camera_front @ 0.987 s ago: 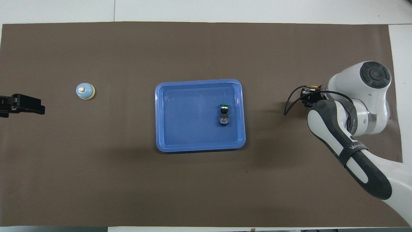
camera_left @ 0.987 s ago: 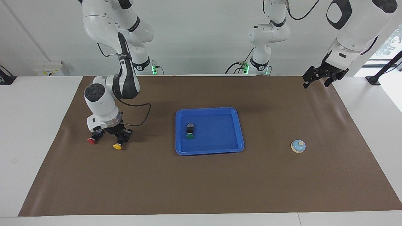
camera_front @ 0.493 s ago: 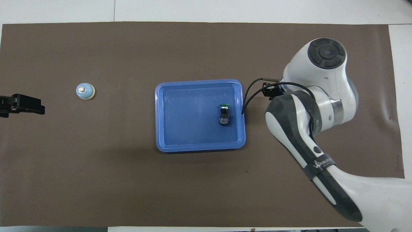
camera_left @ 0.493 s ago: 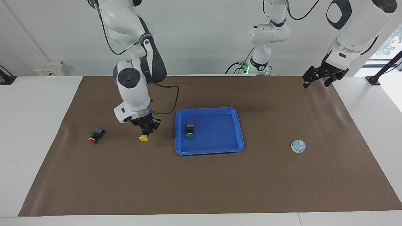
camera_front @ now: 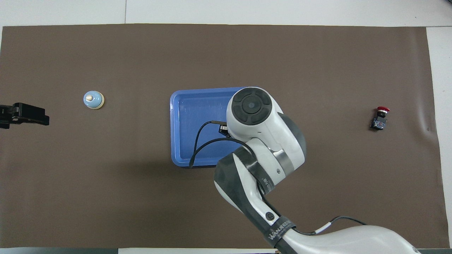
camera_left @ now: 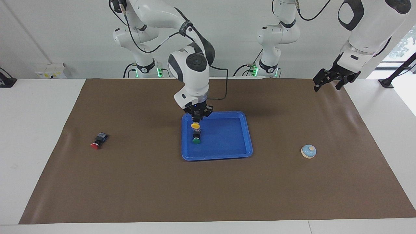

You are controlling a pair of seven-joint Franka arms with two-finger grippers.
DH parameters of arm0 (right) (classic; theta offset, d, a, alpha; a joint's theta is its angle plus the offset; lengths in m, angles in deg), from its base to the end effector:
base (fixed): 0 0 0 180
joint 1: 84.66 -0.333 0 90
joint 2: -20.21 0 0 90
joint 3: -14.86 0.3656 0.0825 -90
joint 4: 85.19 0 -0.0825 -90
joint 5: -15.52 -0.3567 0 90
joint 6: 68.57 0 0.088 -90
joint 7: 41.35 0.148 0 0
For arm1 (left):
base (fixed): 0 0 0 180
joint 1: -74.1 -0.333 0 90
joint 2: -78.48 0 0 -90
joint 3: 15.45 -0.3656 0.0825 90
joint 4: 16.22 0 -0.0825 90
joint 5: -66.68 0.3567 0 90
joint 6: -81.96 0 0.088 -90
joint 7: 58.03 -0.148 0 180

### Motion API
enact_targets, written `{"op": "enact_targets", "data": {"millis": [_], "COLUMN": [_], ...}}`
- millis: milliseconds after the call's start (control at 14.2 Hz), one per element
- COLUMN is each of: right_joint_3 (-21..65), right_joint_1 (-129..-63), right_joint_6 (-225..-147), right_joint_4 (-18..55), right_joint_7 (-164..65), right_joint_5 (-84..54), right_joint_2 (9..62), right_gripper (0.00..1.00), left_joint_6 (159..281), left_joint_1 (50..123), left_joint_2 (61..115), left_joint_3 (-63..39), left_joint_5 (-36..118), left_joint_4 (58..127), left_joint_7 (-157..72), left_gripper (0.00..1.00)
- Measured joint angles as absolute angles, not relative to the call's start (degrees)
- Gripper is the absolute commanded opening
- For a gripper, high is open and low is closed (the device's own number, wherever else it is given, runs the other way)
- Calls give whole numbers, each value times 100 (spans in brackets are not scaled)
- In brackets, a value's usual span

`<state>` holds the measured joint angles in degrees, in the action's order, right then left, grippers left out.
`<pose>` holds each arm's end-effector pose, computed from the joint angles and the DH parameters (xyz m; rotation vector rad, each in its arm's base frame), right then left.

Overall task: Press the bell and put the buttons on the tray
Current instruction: 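Carry the yellow button into the tray beside the green one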

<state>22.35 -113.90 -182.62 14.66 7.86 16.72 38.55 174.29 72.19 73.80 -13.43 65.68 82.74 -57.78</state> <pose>0.5053 0.3656 0.4058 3.0912 -0.3316 -0.1028 0.4972 -0.0042 0.6088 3.1267 0.0057 -0.0534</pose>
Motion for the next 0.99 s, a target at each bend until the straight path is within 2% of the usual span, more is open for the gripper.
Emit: {"op": "enact_targets", "data": {"millis": [211,423,987], "right_joint_3": [2232,2230,2221], "right_joint_1": [-11719,-11773,-11773], "right_joint_6": [-18554,-18938,-19611], "right_joint_4": [1275,1234,1594], "right_joint_7": [934,933,875], "right_joint_5": [1672,1674,1677], "right_joint_2": [4303,4599,4706], "right_gripper": [0,0,0], "left_joint_6": [17429,17429,17429], "left_joint_1": [7219,7219,7219], "left_joint_2": [7380,7380,7380], "left_joint_3": [-1343,-1343,-1343], "left_joint_5": [6568,6568,6568], "left_joint_4": [8274,8274,8274], "left_joint_7": [-5778,-5778,-5778], "left_gripper": [100,100,100]}}
